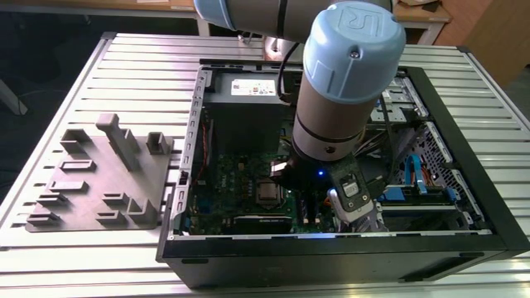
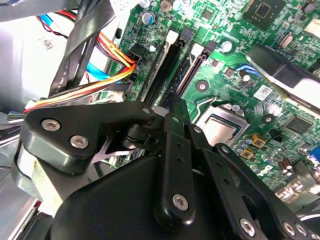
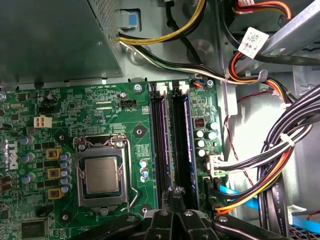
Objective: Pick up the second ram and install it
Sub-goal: 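Press down the second ram until it locks into place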
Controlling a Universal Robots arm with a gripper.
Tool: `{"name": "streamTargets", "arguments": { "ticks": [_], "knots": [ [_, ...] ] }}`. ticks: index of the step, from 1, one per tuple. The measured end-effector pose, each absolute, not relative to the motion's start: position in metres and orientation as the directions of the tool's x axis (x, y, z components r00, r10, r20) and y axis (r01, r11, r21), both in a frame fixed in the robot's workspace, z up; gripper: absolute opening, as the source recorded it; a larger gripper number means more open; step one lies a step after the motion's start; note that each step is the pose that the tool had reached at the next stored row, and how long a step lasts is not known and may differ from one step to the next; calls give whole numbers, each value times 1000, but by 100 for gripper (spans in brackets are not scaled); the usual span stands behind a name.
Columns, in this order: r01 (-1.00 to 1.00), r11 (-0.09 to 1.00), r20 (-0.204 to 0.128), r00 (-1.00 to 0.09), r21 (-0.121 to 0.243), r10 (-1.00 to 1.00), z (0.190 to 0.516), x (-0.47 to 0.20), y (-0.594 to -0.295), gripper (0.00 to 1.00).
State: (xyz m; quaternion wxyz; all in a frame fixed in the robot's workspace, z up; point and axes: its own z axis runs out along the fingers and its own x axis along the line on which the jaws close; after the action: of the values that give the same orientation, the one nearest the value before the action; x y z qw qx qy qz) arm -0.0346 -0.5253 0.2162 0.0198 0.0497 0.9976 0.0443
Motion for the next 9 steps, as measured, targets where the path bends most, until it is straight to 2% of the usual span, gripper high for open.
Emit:
{"name": "streamTargets", "arguments": {
  "ticks": [9],
  "knots": [
    [97,991,-35,-994,91,101,228,-35,-525,7]
  ]
}}
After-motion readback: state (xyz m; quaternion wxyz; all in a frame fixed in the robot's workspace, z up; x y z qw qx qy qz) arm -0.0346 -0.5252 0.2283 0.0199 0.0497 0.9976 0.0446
